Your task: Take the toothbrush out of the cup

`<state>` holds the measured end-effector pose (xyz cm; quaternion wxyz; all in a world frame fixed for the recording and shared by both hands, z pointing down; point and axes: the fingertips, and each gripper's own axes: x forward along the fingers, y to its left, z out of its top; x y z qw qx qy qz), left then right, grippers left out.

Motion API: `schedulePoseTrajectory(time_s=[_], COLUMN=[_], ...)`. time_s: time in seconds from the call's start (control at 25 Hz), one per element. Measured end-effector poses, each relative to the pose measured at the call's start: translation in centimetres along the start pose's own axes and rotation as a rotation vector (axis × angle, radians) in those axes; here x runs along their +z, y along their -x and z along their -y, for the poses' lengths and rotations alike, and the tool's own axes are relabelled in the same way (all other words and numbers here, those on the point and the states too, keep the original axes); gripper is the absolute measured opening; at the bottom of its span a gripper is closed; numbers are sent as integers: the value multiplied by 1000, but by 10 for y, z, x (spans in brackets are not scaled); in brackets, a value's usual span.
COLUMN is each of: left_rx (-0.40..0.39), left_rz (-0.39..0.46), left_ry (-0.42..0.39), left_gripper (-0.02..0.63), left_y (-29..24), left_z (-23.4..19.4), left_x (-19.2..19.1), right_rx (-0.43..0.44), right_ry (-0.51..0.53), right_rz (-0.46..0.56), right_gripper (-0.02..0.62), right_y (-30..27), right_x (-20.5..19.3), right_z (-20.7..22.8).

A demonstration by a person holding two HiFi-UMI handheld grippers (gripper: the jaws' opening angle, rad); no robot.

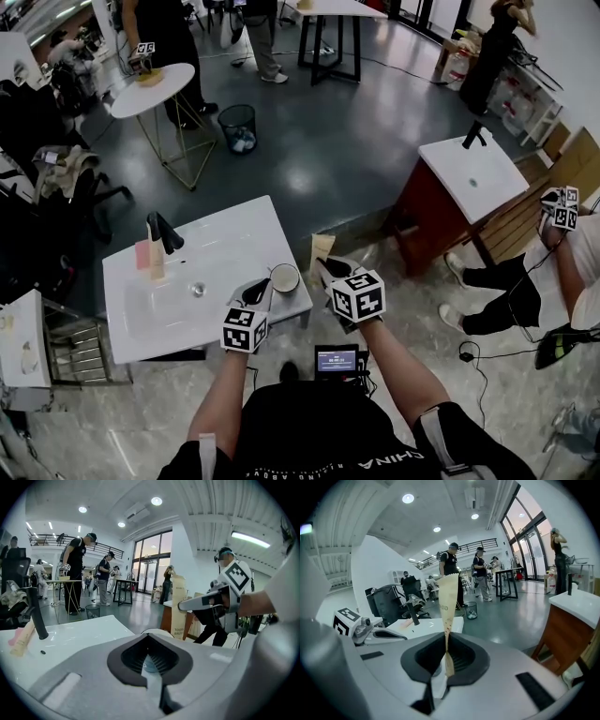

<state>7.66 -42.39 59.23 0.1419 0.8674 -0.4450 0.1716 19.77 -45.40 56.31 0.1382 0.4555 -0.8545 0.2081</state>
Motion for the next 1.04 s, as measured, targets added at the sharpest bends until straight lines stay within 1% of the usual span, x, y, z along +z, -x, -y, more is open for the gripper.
schedulePoseTrajectory(time_s=[0.36, 0.88, 1.04], left_rx=[5, 11, 13], left_rz=[6, 6, 6], left_ry=[4, -5, -6], left_gripper=[9, 9, 9], left_y=[1, 1, 1], left_z=[-3, -1, -3], left_x=[1, 3, 1], right_rx=[20, 23, 27], right_ry=[18, 23, 41], right_rz=[-8, -16, -16], right_gripper=[28, 26, 26], right_y=[-5, -4, -6], right_x=[3, 5, 6], right_z=[-6, -4, -8])
